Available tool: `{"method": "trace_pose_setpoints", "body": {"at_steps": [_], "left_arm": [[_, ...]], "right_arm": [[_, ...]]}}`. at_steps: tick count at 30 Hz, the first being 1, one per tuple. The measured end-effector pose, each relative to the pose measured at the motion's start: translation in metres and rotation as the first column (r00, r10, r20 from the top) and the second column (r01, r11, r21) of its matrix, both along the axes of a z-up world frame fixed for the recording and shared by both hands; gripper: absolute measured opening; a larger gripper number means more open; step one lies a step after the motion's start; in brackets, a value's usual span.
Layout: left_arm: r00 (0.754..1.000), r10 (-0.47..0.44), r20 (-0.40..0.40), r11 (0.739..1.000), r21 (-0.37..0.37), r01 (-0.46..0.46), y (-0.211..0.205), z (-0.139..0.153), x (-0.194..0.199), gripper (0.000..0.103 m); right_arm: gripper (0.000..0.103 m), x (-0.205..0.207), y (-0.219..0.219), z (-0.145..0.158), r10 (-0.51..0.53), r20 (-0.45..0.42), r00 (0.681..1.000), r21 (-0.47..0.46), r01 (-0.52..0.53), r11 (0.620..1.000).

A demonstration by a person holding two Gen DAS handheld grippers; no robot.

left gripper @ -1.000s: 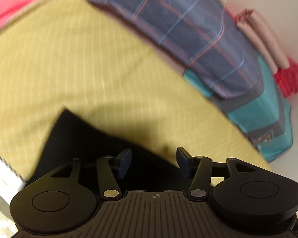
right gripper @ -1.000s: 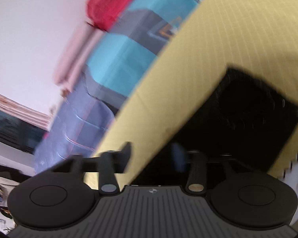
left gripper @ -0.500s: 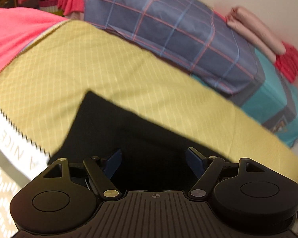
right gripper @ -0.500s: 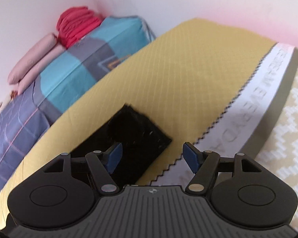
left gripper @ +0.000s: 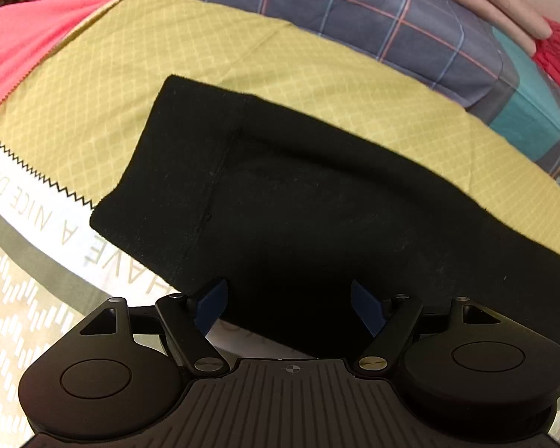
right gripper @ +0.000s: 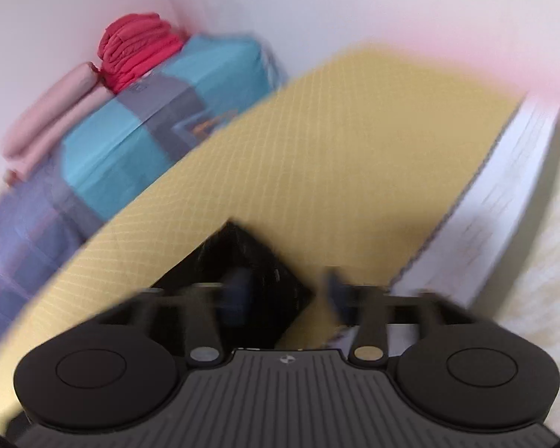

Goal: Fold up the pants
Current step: 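Withdraw the right tool from the folded pants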

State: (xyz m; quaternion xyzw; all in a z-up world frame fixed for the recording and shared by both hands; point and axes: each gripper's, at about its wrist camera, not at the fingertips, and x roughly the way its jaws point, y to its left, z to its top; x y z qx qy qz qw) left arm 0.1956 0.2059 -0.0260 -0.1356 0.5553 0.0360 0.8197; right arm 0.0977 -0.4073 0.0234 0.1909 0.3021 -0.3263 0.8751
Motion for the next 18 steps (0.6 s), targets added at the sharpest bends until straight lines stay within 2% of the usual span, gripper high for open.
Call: {"method": "trace_pose_setpoints", "body": {"at_steps": [1, 2, 3, 4, 5, 6, 8, 10, 11, 12, 13, 14, 15, 16, 18], "left_arm": [[1.0, -0.008, -0.002, 1.0, 0.004, 0.008, 0.0, -0.002, -0.002, 0.103], [1.0, -0.014, -0.003, 1.0, 0.007, 0.014, 0.0, -0.005, -0.004, 0.103], [1.0, -0.017, -0.003, 1.0, 0.009, 0.017, 0.001, -0.007, -0.006, 0.103], [1.0, -0.02, 0.002, 1.0, 0.008, 0.02, 0.002, -0.008, -0.007, 0.103], [1.0, -0.021, 0.008, 1.0, 0.006, 0.021, 0.002, -0.007, -0.008, 0.103], [1.0, -0.02, 0.008, 1.0, 0.003, 0.02, 0.002, -0.006, -0.009, 0.103], [1.0, -0.017, 0.005, 1.0, -0.011, 0.017, 0.005, -0.003, -0.007, 0.103], [1.0, -0.01, 0.013, 0.999, -0.034, 0.011, 0.011, 0.002, -0.005, 0.103], [1.0, -0.006, 0.023, 0.999, -0.041, 0.007, 0.014, 0.005, -0.003, 0.103], [0.999, 0.003, 0.033, 0.999, -0.042, -0.001, 0.017, 0.009, -0.002, 0.103], [0.999, 0.013, 0.04, 0.999, -0.048, -0.011, 0.02, 0.011, 0.0, 0.103], [0.999, 0.022, 0.047, 0.998, -0.061, -0.019, 0.024, 0.014, 0.002, 0.103], [0.998, 0.031, 0.054, 0.997, -0.078, -0.027, 0.027, 0.015, 0.004, 0.103], [0.998, 0.037, 0.059, 0.995, -0.092, -0.032, 0.03, 0.015, 0.006, 0.103], [0.998, 0.035, 0.056, 0.995, -0.092, -0.029, 0.032, 0.01, 0.012, 0.103]], "right_arm": [[0.076, 0.002, 0.018, 0.006, 0.074, 0.006, 0.997, -0.048, -0.073, 0.996], [0.076, 0.008, 0.041, 0.012, 0.194, -0.002, 0.981, -0.062, -0.194, 0.979], [0.076, 0.014, 0.062, 0.013, 0.311, -0.014, 0.95, -0.042, -0.311, 0.949], [0.075, 0.022, 0.089, 0.015, 0.445, -0.016, 0.895, -0.001, -0.445, 0.895], [0.075, 0.03, 0.123, 0.017, 0.605, 0.005, 0.796, 0.064, -0.604, 0.794], [0.075, 0.035, 0.152, 0.017, 0.737, 0.031, 0.675, 0.13, -0.734, 0.667], [0.074, 0.043, 0.224, 0.01, 0.913, 0.112, 0.393, 0.273, -0.896, 0.352], [0.071, 0.043, 0.286, -0.008, 0.961, 0.185, 0.204, 0.365, -0.922, 0.125], [0.07, 0.041, 0.311, -0.019, 0.97, 0.201, 0.139, 0.39, -0.919, 0.051], [0.065, 0.039, 0.335, -0.03, 0.978, 0.191, 0.085, 0.397, -0.918, 0.002], [0.061, 0.041, 0.355, -0.04, 0.985, 0.161, 0.053, 0.378, -0.926, -0.012], [0.06, 0.044, 0.37, -0.05, 0.989, 0.136, 0.057, 0.348, -0.938, 0.006], [0.06, 0.05, 0.376, -0.057, 0.987, 0.135, 0.088, 0.338, -0.94, 0.038], [0.058, 0.056, 0.377, -0.062, 0.979, 0.144, 0.144, 0.334, -0.938, 0.089], [0.052, 0.066, 0.368, -0.066, 0.948, 0.215, 0.235, 0.306, -0.938, 0.163]]}}
